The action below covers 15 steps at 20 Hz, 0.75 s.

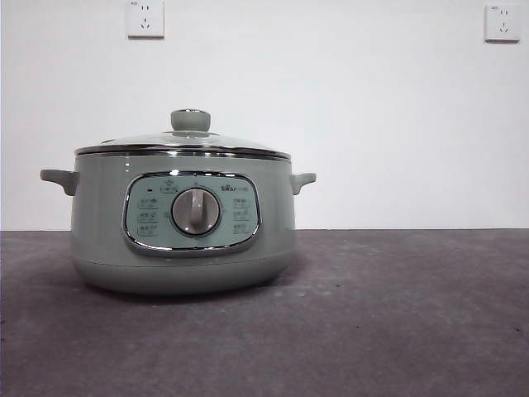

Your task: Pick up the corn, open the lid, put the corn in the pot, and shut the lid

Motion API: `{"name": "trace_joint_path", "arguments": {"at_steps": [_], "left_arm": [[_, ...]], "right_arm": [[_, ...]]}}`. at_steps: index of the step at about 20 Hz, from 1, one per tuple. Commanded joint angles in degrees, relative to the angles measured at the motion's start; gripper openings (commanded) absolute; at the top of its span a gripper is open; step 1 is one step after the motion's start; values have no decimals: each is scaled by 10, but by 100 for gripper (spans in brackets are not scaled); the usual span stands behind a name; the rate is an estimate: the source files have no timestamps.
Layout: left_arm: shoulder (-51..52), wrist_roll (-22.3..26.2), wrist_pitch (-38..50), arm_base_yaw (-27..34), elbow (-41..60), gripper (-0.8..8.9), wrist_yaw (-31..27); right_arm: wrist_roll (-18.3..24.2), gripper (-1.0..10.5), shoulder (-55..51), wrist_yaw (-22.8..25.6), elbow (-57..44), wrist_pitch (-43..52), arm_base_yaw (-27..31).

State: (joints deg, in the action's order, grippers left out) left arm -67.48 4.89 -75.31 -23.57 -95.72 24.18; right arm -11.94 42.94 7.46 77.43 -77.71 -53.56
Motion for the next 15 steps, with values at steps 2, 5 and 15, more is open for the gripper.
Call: {"name": "trace_joint_path", "arguments": {"at_steps": [2,5,15], "left_arm": [[1,0,2,0,0,242,3],[1,9,2,-1,0,-26,3],[1,9,2,0,0,-4,2]], "right_arm": [[6,210,-1,-1,-6,-16,-1],[6,-22,-1,0,-6,-16,-1],[2,1,-1,17,-5,-15,-1]]}}
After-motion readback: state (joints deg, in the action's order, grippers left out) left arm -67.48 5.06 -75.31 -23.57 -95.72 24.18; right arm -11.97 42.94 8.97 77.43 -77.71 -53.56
